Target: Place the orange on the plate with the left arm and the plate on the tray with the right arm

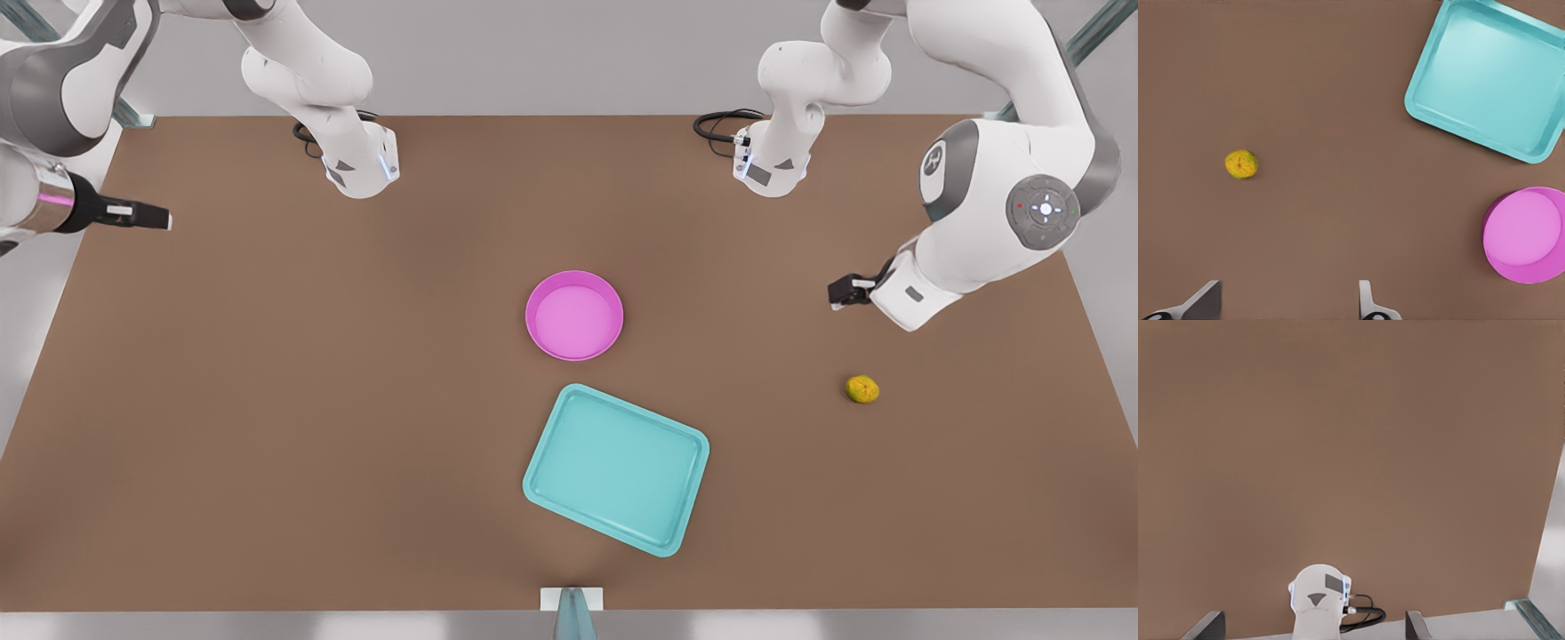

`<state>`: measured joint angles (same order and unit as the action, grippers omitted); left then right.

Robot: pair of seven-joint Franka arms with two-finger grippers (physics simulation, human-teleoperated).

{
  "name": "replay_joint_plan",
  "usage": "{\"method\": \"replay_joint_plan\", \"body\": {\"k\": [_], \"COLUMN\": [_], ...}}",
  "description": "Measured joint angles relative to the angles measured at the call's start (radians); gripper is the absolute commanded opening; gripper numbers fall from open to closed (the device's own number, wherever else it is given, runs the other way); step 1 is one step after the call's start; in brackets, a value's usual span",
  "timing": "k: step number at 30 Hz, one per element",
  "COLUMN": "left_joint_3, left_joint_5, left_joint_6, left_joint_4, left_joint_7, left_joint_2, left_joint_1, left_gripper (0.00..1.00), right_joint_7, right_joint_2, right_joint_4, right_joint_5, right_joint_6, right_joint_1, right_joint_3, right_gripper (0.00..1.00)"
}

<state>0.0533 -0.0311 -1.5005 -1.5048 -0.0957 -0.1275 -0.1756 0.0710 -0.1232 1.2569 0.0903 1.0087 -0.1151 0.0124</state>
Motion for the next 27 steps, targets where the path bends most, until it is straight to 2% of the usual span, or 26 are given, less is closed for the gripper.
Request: {"method": "replay_joint_plan", "body": {"k": [2,6,9,12,16,21,27], "left_joint_3": [0.011,0.013,0.015,0.016,0.017,0.017,0.02], "left_joint_5": [0.001,-0.003,-0.001,0.003,0.005,0.005,0.005], "left_joint_6": [-0.013,-0.13,-0.272,-0.407,-0.523,-0.596,-0.631], "left_joint_4": [0.004,0.0,-0.022,-0.103,-0.121,-0.218,-0.238], "left_joint_7": [0.0,0.004,0.046,0.098,0.158,0.215,0.265], "left_joint_2": [-0.035,-0.331,-0.468,-0.51,-0.545,-0.52,-0.53], "left_joint_1": [0.004,0.168,0.243,0.267,0.291,0.286,0.291], "left_gripper": [1.0,1.0,1.0,1.0,1.0,1.0,1.0], "right_joint_7": [0.004,0.011,0.015,0.018,0.022,0.026,0.03], "right_joint_2": [0.004,-0.007,-0.018,-0.021,-0.028,-0.038,-0.044], "right_joint_4": [0.014,0.019,0.017,0.018,0.018,0.018,0.021], "right_joint_5": [0.001,0.003,0.003,0.003,0.004,0.005,0.005], "right_joint_6": [0.02,0.043,0.048,0.052,0.054,0.058,0.059], "right_joint_1": [0.0,0.021,0.043,0.052,0.056,0.055,0.055], "right_joint_3": [-0.002,-0.003,-0.002,-0.002,-0.002,-0.002,-0.002], "right_gripper": [1.0,1.0,1.0,1.0,1.0,1.0,1.0]}}
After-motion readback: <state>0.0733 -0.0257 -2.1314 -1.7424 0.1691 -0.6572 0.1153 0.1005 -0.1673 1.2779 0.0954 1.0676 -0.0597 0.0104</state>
